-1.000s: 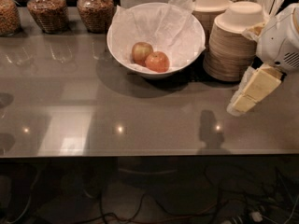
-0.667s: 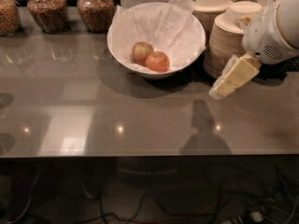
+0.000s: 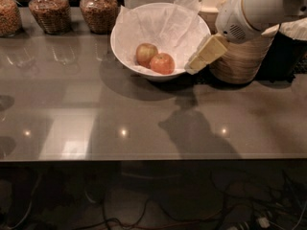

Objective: Pick apple from white bowl

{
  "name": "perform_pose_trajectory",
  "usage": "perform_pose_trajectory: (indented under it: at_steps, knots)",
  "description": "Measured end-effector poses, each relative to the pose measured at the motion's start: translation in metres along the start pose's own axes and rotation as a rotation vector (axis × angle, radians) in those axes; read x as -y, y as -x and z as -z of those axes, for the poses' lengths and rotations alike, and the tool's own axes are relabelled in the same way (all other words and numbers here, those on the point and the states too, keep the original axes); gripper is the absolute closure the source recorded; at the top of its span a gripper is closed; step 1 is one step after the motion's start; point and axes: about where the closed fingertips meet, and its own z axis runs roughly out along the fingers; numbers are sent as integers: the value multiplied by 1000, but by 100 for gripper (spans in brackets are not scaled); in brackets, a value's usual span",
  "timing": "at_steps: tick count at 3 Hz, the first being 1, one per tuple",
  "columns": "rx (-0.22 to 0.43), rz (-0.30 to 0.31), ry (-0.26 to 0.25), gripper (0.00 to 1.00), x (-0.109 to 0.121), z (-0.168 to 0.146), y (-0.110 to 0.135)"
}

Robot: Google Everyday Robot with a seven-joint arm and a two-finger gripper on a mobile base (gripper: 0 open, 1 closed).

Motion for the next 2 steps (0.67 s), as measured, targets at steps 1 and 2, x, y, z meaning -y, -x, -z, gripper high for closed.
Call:
perform_pose_trajectory:
  at_steps: [1,2]
  knots:
    - [23,14,30,0,7,-32,28]
    - [45,34,73,18,7,-63,52]
